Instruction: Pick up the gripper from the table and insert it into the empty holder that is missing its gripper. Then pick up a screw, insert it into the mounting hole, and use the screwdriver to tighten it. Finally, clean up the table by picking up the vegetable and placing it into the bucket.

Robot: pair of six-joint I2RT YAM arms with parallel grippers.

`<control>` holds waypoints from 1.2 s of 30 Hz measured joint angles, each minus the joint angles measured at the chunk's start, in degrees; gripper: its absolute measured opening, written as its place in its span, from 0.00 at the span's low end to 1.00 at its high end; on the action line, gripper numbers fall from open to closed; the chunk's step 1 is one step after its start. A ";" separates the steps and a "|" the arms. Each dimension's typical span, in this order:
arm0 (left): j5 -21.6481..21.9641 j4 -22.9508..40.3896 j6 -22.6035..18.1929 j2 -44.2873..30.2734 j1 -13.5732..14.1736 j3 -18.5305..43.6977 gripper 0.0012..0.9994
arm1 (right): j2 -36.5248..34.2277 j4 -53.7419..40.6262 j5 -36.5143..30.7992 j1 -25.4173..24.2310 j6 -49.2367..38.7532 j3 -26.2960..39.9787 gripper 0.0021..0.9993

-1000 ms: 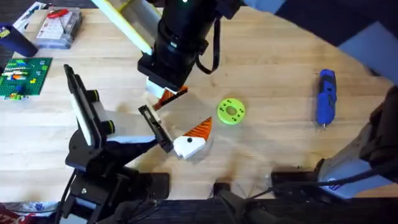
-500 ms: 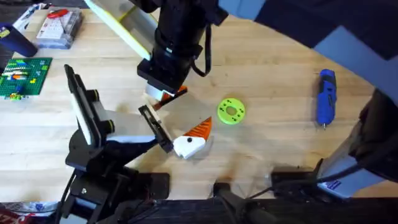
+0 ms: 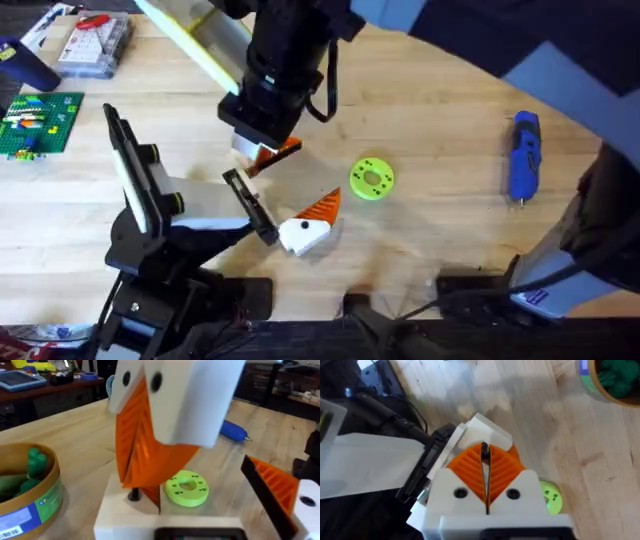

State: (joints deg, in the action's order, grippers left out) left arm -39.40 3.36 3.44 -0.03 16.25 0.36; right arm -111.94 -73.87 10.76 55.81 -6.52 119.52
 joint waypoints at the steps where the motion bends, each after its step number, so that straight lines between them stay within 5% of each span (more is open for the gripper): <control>1: 0.00 0.00 0.00 0.00 0.00 0.00 0.99 | 0.00 0.22 -0.01 0.00 0.00 0.00 0.00; 30: 0.15 0.07 0.92 -0.17 0.00 0.00 0.99 | -1.31 0.32 -0.20 0.07 -0.20 0.33 0.00; 36: 0.20 0.09 1.23 -0.17 0.00 0.00 0.99 | -1.32 0.16 0.04 0.09 -0.63 0.41 0.37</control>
State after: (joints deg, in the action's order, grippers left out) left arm -39.20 3.44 4.67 -0.21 16.25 0.36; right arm -113.26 -73.71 10.81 55.90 -7.16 119.94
